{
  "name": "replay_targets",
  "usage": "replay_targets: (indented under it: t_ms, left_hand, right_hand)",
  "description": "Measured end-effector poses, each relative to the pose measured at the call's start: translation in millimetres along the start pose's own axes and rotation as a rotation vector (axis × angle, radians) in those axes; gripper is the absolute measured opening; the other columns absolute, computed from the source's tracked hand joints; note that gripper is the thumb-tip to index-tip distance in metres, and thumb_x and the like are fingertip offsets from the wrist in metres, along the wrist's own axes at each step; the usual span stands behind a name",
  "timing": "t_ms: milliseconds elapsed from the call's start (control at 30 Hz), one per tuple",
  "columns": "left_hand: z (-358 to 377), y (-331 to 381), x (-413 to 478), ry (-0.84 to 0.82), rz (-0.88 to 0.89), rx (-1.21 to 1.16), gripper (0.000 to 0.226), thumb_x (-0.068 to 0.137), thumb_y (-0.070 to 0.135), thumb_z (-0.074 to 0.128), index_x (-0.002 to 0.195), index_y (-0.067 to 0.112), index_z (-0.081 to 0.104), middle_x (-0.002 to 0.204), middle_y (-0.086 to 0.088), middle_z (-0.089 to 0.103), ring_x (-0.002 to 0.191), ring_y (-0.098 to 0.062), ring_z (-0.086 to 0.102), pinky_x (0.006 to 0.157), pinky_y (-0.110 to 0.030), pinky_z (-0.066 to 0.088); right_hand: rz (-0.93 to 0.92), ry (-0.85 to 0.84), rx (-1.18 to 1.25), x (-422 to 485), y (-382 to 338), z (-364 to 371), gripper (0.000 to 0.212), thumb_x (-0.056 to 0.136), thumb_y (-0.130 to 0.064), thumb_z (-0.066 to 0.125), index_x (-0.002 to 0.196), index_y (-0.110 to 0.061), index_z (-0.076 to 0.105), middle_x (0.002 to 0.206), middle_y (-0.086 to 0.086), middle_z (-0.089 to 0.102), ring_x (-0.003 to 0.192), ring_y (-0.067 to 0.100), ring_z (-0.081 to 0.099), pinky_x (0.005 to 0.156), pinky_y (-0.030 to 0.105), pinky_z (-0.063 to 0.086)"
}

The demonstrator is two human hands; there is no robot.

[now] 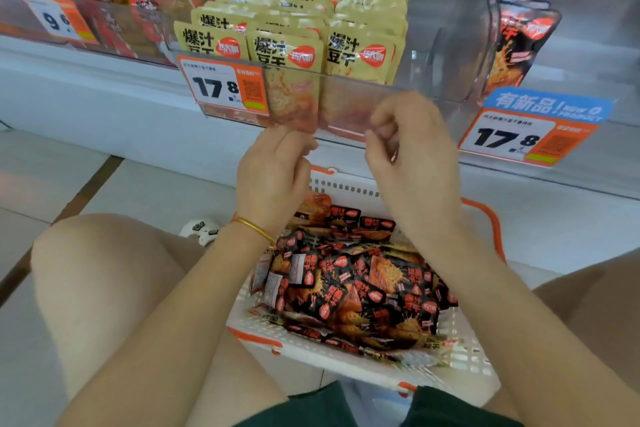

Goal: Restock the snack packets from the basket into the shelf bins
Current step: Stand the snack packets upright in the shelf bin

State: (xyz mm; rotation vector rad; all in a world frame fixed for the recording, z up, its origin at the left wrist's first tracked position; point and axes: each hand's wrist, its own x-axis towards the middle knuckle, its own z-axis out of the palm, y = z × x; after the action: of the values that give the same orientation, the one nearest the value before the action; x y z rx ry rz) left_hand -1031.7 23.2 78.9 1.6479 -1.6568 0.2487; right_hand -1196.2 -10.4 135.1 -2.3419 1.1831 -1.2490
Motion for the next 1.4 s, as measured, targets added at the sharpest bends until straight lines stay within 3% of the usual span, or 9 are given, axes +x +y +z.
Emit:
replay_targets:
  t_ms: [100,200,433,600,733,900,1033,1133,1400]
  left_hand:
    - [15,-24,-10,-0.324,-0.26,0.074,0.024,0.087,0.005,0.044,0.096,0.008,0.066,0.099,-0.008,0.065,0.095,-0.028,0.058,0.073,-0.038,0.048]
    - [48,-58,-33,-0.843,-0.435,0.33,0.032,0.093,0.006,0.04,0.119,0.008,0.059,0.119,-0.013,0.059,0.108,-0.031,0.056,0.09,-0.04,0.047]
    - [98,-92,-110,-1.384,-0.448,0.613,0.04,0.089,0.01,0.048,0.129,0.008,0.048,0.136,-0.021,0.042,0.127,-0.035,0.036,0.105,-0.04,0.035]
    - [109,-98,-113,-1.445,-0.483,0.622,0.038,0.096,0.016,0.042,0.133,0.008,0.046,0.139,-0.019,0.037,0.128,-0.033,0.036,0.104,-0.037,0.032]
    - [113,-92,-106,-1.452,-0.504,0.519,0.031,0.099,0.012,0.035,0.123,0.008,0.054,0.128,-0.012,0.055,0.123,-0.027,0.044,0.104,-0.033,0.03]
    - [111,-85,-97,-1.397,-0.652,0.429,0.024,0.094,0.005,0.047,0.114,0.001,0.06,0.118,-0.016,0.062,0.107,-0.027,0.06,0.089,-0.031,0.048]
    - [95,-63,-61,-1.109,-0.748,0.31,0.024,0.094,0.002,0.044,0.113,-0.001,0.06,0.117,-0.018,0.061,0.108,-0.029,0.059,0.087,-0.033,0.048]
    - [83,-38,-32,-0.956,-0.732,0.161,0.016,0.089,0.0,0.049,0.093,0.001,0.064,0.109,-0.018,0.065,0.099,-0.029,0.061,0.082,-0.034,0.048]
    - [39,27,-1,-0.777,-0.677,-0.379,0.028,0.084,-0.006,0.056,0.106,0.005,0.07,0.105,-0.005,0.067,0.1,-0.017,0.059,0.098,-0.027,0.044]
  right_hand:
    - [0.183,-0.338,0.044,-32,22,29,0.013,0.089,-0.009,0.055,0.101,-0.012,0.054,0.095,0.001,0.057,0.076,0.011,0.048,0.067,0.034,0.045]
    - [0.365,-0.646,0.087,-57,48,62,0.015,0.093,-0.012,0.052,0.108,-0.014,0.054,0.099,0.001,0.06,0.083,0.015,0.057,0.076,0.034,0.049]
    - [0.598,-0.868,0.133,-93,81,96,0.013,0.095,-0.011,0.049,0.107,-0.013,0.052,0.092,0.002,0.057,0.079,0.02,0.059,0.069,0.03,0.047]
    - [0.707,-0.881,0.146,-97,98,101,0.009,0.097,-0.013,0.046,0.104,-0.016,0.049,0.09,-0.002,0.052,0.065,0.015,0.058,0.052,0.024,0.043]
    - [0.765,-0.895,0.144,-95,104,103,0.012,0.098,-0.012,0.045,0.109,-0.014,0.05,0.09,0.003,0.054,0.055,0.011,0.051,0.045,0.017,0.036]
    - [0.744,-0.916,0.134,-94,103,106,0.013,0.098,-0.012,0.044,0.11,-0.013,0.05,0.09,0.004,0.056,0.054,0.008,0.052,0.045,0.016,0.036]
    - [0.705,-0.929,0.157,-96,95,112,0.022,0.095,-0.016,0.052,0.117,-0.013,0.052,0.106,0.007,0.061,0.089,0.018,0.063,0.072,0.027,0.051]
    - [0.709,-0.943,0.214,-93,79,118,0.056,0.089,-0.031,0.062,0.137,-0.011,0.041,0.13,0.007,0.051,0.118,0.023,0.052,0.093,0.033,0.043]
    - [0.472,-0.65,0.011,-88,70,84,0.013,0.095,-0.022,0.049,0.1,-0.011,0.053,0.08,0.002,0.06,0.074,0.023,0.058,0.061,0.037,0.047]
